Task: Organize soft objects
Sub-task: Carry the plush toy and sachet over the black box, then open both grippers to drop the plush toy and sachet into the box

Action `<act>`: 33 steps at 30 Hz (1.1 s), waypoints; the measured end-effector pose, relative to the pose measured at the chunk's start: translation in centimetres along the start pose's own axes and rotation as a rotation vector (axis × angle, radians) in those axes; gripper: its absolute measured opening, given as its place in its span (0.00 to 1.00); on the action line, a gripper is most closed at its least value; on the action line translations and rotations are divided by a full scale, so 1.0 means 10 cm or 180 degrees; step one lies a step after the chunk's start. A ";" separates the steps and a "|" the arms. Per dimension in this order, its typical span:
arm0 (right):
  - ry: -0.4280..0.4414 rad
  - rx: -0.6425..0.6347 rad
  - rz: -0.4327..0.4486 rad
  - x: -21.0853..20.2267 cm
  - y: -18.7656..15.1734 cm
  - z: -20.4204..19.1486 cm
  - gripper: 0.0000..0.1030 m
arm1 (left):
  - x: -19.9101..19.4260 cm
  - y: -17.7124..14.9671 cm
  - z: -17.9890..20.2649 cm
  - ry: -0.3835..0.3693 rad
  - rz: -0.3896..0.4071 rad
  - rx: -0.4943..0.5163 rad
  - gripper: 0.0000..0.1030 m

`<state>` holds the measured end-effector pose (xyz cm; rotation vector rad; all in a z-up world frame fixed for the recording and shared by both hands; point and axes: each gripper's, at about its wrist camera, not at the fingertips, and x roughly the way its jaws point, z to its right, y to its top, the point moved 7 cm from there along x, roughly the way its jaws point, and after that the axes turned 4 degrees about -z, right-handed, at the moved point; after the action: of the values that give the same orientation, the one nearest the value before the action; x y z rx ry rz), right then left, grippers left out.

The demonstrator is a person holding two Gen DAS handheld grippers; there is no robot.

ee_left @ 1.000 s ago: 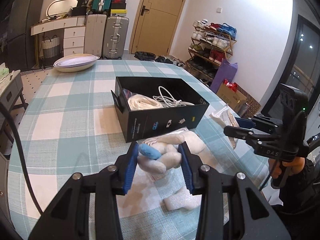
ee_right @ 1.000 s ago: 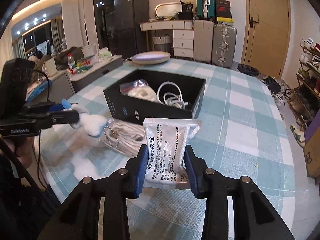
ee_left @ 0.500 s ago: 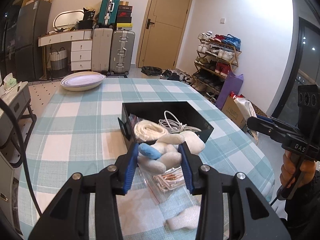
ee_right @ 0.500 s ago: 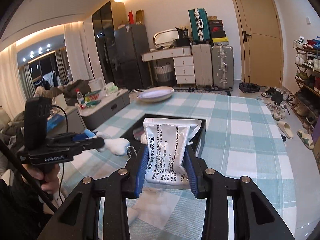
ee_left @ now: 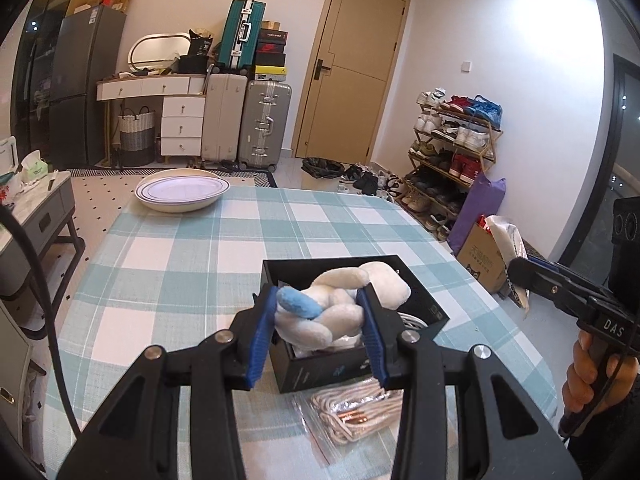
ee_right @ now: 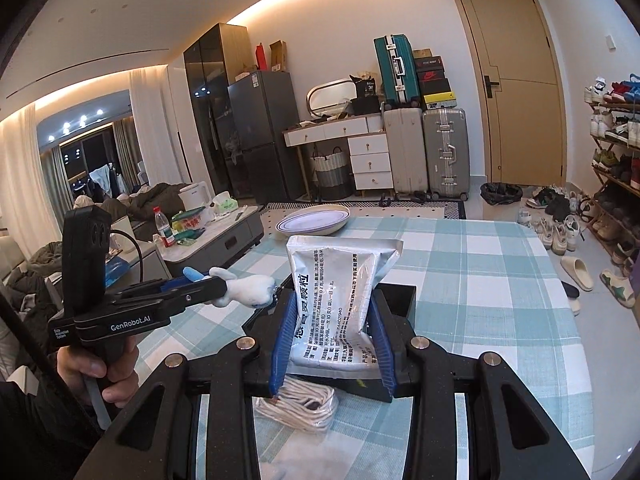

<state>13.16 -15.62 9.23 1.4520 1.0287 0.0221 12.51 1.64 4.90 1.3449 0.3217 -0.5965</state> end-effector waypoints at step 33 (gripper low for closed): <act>-0.0354 -0.0018 -0.0746 1.34 -0.16 0.39 0.35 | 0.85 0.02 0.02 0.0386 -0.0154 0.0032 0.38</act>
<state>22.53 -11.23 -0.31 1.3048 1.0996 -0.2220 19.51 -0.39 0.46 1.3890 0.4513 -0.5584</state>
